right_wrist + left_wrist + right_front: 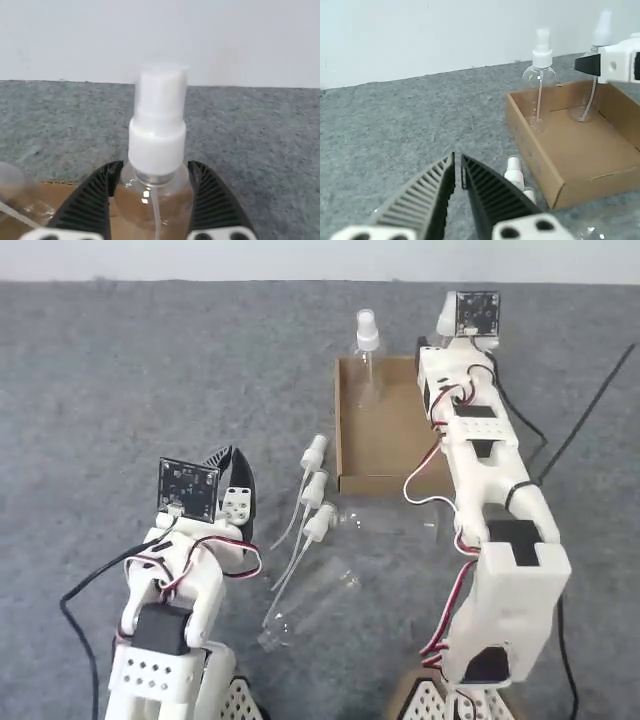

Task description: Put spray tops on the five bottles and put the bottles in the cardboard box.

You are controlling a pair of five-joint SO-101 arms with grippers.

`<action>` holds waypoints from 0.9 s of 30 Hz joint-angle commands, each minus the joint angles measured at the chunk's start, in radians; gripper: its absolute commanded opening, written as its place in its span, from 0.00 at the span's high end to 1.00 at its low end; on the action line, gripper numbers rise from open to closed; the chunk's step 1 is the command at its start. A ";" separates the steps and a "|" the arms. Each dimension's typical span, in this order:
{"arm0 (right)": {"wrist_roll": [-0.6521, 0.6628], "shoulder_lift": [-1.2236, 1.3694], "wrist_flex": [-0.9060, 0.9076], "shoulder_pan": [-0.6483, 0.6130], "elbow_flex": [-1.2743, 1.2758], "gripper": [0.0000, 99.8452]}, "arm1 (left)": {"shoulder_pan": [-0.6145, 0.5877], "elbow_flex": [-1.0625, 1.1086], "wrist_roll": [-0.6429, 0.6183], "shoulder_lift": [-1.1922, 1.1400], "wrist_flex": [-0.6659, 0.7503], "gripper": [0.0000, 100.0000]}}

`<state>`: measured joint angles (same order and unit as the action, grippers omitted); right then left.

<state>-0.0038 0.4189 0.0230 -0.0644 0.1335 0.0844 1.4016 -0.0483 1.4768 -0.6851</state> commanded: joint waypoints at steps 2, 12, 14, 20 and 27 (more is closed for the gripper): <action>-0.012 -0.007 -0.042 0.008 -0.080 0.99 | -0.002 -0.008 0.002 0.012 0.026 0.99; -0.012 0.022 -0.059 0.005 -0.078 0.99 | -0.002 -0.008 0.002 0.012 0.026 0.99; -0.011 0.022 -0.058 0.004 -0.078 0.99 | -0.002 -0.008 0.002 0.012 0.026 0.99; -0.005 0.022 -0.056 0.001 -0.077 0.99 | -0.002 -0.008 0.002 0.012 0.026 0.99; -0.003 0.022 -0.056 0.001 -0.077 0.99 | -0.002 -0.007 0.002 0.012 0.026 0.99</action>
<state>-0.0084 0.4557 -0.0199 -0.0644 0.1212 0.0844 1.4016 -0.0483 1.4768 -0.6851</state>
